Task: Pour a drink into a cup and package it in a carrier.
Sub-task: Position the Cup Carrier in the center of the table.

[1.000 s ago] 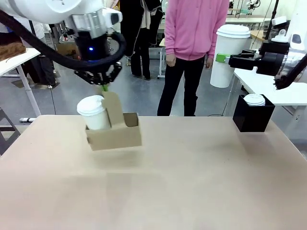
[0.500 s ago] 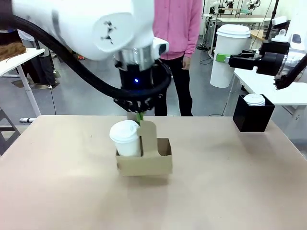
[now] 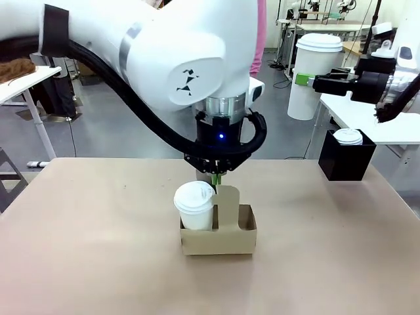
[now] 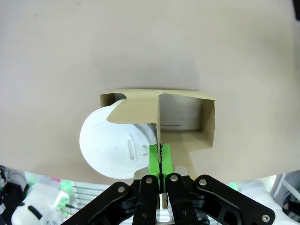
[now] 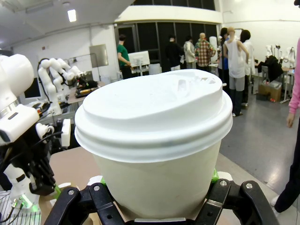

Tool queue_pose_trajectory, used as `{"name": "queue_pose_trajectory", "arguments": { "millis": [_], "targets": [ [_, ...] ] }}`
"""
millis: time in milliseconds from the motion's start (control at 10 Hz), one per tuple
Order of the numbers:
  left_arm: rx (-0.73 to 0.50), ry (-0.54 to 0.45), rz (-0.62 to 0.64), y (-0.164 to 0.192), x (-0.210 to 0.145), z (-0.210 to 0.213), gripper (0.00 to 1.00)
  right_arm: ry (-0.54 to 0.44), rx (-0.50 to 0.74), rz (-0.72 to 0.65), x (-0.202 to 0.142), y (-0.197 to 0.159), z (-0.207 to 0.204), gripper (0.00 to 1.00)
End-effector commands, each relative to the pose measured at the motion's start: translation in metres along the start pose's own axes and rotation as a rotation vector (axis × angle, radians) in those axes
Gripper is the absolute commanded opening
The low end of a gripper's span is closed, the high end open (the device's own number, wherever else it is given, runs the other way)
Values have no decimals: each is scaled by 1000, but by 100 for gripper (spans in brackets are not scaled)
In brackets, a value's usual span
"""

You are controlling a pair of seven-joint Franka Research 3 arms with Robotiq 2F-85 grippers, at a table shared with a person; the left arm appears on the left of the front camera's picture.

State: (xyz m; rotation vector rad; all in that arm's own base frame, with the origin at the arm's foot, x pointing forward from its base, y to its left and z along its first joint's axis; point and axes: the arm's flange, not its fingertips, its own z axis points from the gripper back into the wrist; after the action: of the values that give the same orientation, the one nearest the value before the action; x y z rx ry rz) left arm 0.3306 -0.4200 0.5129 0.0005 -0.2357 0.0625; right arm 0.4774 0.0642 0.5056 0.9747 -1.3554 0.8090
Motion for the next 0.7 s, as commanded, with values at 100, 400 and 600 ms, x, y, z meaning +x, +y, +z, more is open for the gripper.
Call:
{"name": "queue_pose_trajectory", "arguments": {
  "millis": [100, 400, 600],
  "targets": [
    [31, -15, 7, -12, -4, -7, 2, -6, 5, 3, 3, 1, -2, 80],
    [15, 12, -18, -10, -8, -11, 2, -6, 5, 3, 3, 1, -2, 80],
    [15, 12, -18, -10, -8, -11, 2, -6, 5, 3, 3, 1, -2, 80]
  ]
}}
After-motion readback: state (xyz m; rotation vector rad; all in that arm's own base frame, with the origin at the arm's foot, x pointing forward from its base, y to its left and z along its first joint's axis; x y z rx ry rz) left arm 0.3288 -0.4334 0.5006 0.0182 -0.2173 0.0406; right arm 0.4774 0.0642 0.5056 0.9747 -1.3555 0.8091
